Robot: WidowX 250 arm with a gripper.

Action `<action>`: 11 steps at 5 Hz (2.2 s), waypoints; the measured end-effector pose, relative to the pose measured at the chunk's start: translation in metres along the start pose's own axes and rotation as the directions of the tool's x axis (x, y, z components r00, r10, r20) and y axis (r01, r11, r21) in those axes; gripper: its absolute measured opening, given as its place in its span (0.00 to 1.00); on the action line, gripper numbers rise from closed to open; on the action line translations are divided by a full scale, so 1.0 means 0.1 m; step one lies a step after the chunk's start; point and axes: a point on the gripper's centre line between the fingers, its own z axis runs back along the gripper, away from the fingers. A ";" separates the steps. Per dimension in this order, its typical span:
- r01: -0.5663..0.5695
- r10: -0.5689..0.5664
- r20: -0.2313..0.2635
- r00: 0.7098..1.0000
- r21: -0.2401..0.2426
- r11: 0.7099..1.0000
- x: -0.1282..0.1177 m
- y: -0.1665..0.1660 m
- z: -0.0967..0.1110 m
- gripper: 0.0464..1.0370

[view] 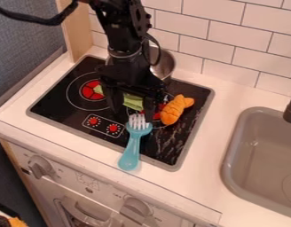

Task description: Place the silver pot towards the side of the left burner

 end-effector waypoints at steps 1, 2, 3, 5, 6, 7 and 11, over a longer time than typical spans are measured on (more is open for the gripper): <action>-0.006 0.006 -0.035 0.999 -0.002 1.000 -0.04 0.00 -0.07 0.97; -0.072 0.073 -0.059 0.996 0.023 0.997 0.18 0.23 -0.09 0.97; -0.126 0.126 -0.010 0.992 0.028 0.992 0.44 0.46 0.13 0.97; -0.264 0.268 -0.056 0.962 0.070 0.962 0.61 1.04 0.01 0.97; -0.268 0.288 -0.158 0.945 0.133 0.954 0.61 1.17 -0.46 0.96; -0.254 0.280 -0.175 0.944 0.156 0.954 0.68 1.17 -0.58 0.91; -0.245 0.263 -0.131 0.956 0.140 0.959 0.52 0.86 -0.36 0.51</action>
